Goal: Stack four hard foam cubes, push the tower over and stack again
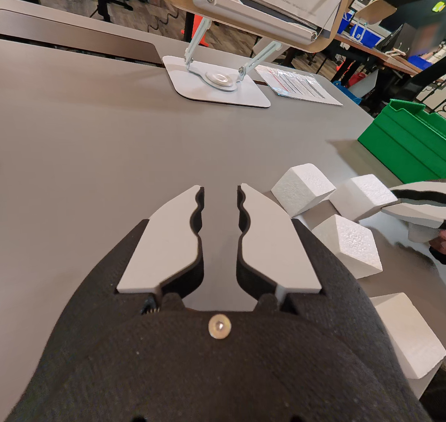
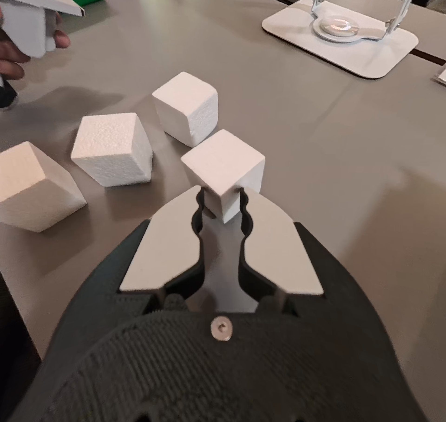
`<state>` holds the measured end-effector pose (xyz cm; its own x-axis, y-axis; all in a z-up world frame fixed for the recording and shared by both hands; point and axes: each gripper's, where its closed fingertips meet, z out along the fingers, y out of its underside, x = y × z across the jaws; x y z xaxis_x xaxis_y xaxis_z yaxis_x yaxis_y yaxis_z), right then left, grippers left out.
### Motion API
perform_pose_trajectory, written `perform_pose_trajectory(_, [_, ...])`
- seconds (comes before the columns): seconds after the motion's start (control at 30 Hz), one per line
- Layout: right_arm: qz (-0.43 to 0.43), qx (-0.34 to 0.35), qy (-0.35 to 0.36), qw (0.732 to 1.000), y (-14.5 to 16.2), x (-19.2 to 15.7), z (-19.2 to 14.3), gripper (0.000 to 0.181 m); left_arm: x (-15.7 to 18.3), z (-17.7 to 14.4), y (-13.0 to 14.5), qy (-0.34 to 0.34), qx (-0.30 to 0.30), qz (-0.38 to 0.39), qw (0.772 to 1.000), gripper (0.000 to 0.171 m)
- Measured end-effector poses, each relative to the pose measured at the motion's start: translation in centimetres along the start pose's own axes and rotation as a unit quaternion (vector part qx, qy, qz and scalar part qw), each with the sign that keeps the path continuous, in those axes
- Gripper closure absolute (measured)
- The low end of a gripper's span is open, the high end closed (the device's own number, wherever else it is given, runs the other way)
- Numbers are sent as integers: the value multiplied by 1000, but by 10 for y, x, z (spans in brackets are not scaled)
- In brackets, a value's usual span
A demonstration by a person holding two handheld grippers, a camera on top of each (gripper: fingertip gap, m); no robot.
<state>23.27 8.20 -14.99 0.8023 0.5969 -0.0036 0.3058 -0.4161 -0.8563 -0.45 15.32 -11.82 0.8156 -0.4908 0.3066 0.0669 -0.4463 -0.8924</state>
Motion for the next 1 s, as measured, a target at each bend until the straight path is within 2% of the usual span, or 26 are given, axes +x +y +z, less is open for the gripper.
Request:
perform_pose_trajectory(0.17, [22,-4,-7,1000,1,16,1,153,3,3,2,5,-6,2,1000,145])
perform_pose_trajectory(0.3, [74,5,-42,996,-3,8,4,153,3,4,3,5,-8,5,1000,145])
perform_pose_trajectory(0.43, [45,-18,-12,999,2,9,5,153,2,4,3,3,-9,5,1000,145])
perform_pose_trajectory(1.0, [36,-16,-21,999,2,3,6,152,5,4,5,-5,-14,39,999,145])
